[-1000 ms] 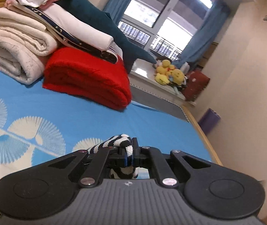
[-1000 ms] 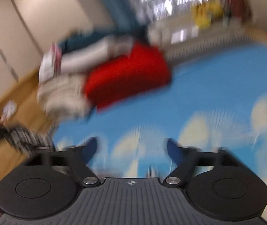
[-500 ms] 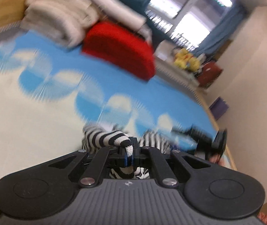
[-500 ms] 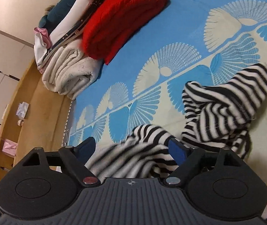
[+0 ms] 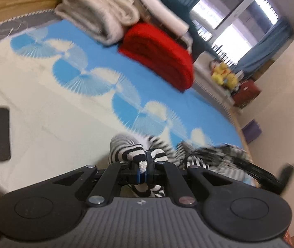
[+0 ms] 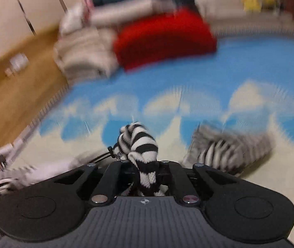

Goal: Fold small clothes
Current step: 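Lift the cardigan high with both grippers and shake it out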

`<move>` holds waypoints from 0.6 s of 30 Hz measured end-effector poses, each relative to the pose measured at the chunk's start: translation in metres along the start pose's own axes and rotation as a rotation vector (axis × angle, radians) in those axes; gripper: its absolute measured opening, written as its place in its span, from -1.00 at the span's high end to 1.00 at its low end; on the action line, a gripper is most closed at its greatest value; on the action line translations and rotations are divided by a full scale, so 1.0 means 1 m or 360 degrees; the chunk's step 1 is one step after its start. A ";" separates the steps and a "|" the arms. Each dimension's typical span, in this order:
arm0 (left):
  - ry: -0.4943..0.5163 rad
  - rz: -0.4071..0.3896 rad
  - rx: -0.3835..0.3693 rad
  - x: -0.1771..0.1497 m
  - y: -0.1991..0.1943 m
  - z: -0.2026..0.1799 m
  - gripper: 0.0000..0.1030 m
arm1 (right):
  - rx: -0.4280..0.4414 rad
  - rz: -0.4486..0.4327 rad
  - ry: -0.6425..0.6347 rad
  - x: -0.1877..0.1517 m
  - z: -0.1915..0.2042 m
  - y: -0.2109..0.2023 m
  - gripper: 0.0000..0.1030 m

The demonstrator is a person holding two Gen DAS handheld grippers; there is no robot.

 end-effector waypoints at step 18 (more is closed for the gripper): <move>0.0466 -0.0810 -0.0609 0.142 -0.200 -0.243 0.92 | -0.0315 -0.1289 -0.0488 0.151 0.128 -0.442 0.89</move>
Point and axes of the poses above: each gripper's, at about its wrist camera, not at the fingertips, and y roughly the way its jaws point, z to its left, x to its top, the point moved 4 cm from there along y, roughly the way its jaws point, and after that the axes turned 3 degrees about x, right-handed, at the moved point
